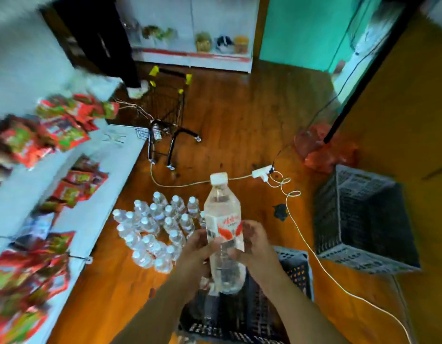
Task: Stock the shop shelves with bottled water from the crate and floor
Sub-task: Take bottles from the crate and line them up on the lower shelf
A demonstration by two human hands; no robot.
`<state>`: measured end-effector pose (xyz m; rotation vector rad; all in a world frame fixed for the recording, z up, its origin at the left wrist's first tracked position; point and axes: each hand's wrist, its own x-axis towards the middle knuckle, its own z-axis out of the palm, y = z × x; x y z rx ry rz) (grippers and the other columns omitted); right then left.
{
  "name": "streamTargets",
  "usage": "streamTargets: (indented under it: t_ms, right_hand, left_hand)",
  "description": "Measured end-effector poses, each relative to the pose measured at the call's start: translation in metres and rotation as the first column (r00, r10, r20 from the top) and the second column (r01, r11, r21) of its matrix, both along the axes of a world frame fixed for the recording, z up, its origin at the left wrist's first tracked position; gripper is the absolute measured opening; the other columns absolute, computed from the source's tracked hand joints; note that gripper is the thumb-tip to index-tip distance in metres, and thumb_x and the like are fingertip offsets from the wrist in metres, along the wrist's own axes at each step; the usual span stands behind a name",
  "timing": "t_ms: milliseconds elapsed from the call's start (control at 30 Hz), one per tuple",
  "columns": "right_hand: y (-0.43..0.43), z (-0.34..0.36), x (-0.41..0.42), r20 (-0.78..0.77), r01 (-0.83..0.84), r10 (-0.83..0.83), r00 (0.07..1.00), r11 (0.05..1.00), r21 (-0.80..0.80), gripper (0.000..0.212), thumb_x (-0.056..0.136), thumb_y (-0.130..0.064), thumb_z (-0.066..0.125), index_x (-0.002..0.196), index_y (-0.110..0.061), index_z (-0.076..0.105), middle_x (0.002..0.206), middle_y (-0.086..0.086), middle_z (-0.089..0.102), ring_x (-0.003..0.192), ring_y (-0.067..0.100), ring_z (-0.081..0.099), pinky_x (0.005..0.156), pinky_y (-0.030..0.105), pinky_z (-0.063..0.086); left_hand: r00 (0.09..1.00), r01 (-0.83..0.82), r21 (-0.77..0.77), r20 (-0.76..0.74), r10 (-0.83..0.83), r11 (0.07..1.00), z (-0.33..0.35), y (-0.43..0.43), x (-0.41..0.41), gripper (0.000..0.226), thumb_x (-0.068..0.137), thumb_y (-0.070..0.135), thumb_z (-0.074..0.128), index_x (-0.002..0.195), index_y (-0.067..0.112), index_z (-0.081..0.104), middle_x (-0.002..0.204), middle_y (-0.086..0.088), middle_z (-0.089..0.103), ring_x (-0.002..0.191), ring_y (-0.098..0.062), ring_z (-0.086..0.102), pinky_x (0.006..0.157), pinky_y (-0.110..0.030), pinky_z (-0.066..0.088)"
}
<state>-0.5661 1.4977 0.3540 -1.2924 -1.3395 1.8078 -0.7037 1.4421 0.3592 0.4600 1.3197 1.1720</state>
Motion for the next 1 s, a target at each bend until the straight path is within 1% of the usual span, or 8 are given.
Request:
streamTargets:
  t_ms: [100,233,367,500,567,633,800,1000]
  right_hand:
    - [-0.004,0.047,-0.028,-0.051,-0.236,0.238,0.97,0.971,0.042,0.062,0.07,0.002,0.076,0.114,-0.028,0.043,0.115,-0.008,0.06,0.101,-0.002,0.058,0.075,0.014,0.051]
    - [-0.024,0.086,-0.078,0.013,-0.449,0.452,0.892,0.881,0.153,0.051,0.07,0.001,0.075,0.105,-0.03,0.054,0.107,-0.012,0.065,0.105,0.01,0.061,0.076,0.016,0.051]
    - [-0.056,0.115,-0.14,0.086,-0.594,0.592,0.802,0.771,0.229,0.051,0.065,-0.006,0.08,0.105,-0.029,0.057,0.108,-0.007,0.068,0.106,0.016,0.062,0.09,0.035,0.052]
    - [-0.098,0.14,-0.21,0.144,-0.738,0.733,0.664,0.612,0.284,0.059,0.057,-0.01,0.085,0.106,-0.026,0.056,0.109,0.0,0.067,0.105,0.021,0.062,0.081,0.029,0.053]
    - [-0.122,0.145,-0.245,0.166,-0.781,0.779,0.604,0.539,0.314,0.064,0.049,-0.022,0.086,0.105,-0.027,0.057,0.108,0.0,0.068,0.104,0.022,0.062,0.086,0.038,0.053]
    - [-0.147,0.145,-0.282,0.174,-0.807,0.811,0.558,0.483,0.339,0.067,0.045,-0.032,0.084,0.106,-0.031,0.057,0.107,-0.003,0.068,0.102,0.018,0.062,0.089,0.044,0.052]
    - [-0.196,0.138,-0.382,0.175,-0.861,0.881,0.439,0.357,0.362,0.061,0.061,0.002,0.081,0.106,-0.027,0.053,0.097,-0.009,0.065,0.084,-0.001,0.059,0.068,0.014,0.049]
    - [-0.225,0.116,-0.494,0.185,-0.868,0.89,0.416,0.328,0.372,0.068,0.055,-0.007,0.085,0.11,-0.032,0.053,0.112,-0.003,0.065,0.104,0.017,0.06,0.089,0.038,0.052]
  left_hand:
    - [0.994,-0.096,0.094,-0.044,0.1,0.991,0.047,-0.026,-0.026,0.042,0.065,0.022,0.067,0.105,0.012,0.06,0.094,-0.003,0.071,0.081,-0.013,0.07,0.059,-0.022,0.053]
    - [0.968,-0.193,0.164,-0.129,0.215,0.967,0.094,-0.078,-0.066,0.036,0.069,0.021,0.076,0.104,0.019,0.066,0.101,-0.002,0.071,0.094,-0.016,0.067,0.074,-0.026,0.051]
    - [0.895,-0.338,0.249,-0.212,0.392,0.908,0.124,-0.14,-0.101,0.029,0.077,0.023,0.068,0.106,0.019,0.069,0.109,-0.006,0.07,0.104,-0.022,0.065,0.093,-0.04,0.049]
    - [0.802,-0.489,0.305,-0.212,0.558,0.818,0.142,-0.204,-0.135,0.023,0.082,0.015,0.065,0.103,0.022,0.071,0.105,-0.003,0.072,0.098,-0.015,0.066,0.082,-0.026,0.055]
    - [0.751,-0.563,0.309,-0.197,0.63,0.767,0.145,-0.232,-0.154,0.023,0.081,0.019,0.068,0.103,0.028,0.069,0.098,0.004,0.073,0.092,-0.011,0.067,0.072,-0.022,0.054]
    - [0.693,-0.633,0.3,-0.192,0.695,0.714,0.144,-0.257,-0.178,0.029,0.079,0.025,0.069,0.107,0.028,0.067,0.1,0.005,0.073,0.093,-0.012,0.067,0.074,-0.025,0.053]
    - [0.577,-0.731,0.309,-0.196,0.793,0.608,0.138,-0.308,-0.253,0.031,0.08,0.021,0.067,0.111,0.024,0.066,0.105,-0.001,0.071,0.092,-0.02,0.067,0.074,-0.032,0.052]
    - [0.516,-0.782,0.295,-0.189,0.836,0.549,0.127,-0.337,-0.351,0.029,0.083,0.014,0.062,0.109,0.027,0.066,0.102,0.004,0.07,0.093,-0.014,0.068,0.073,-0.026,0.055]
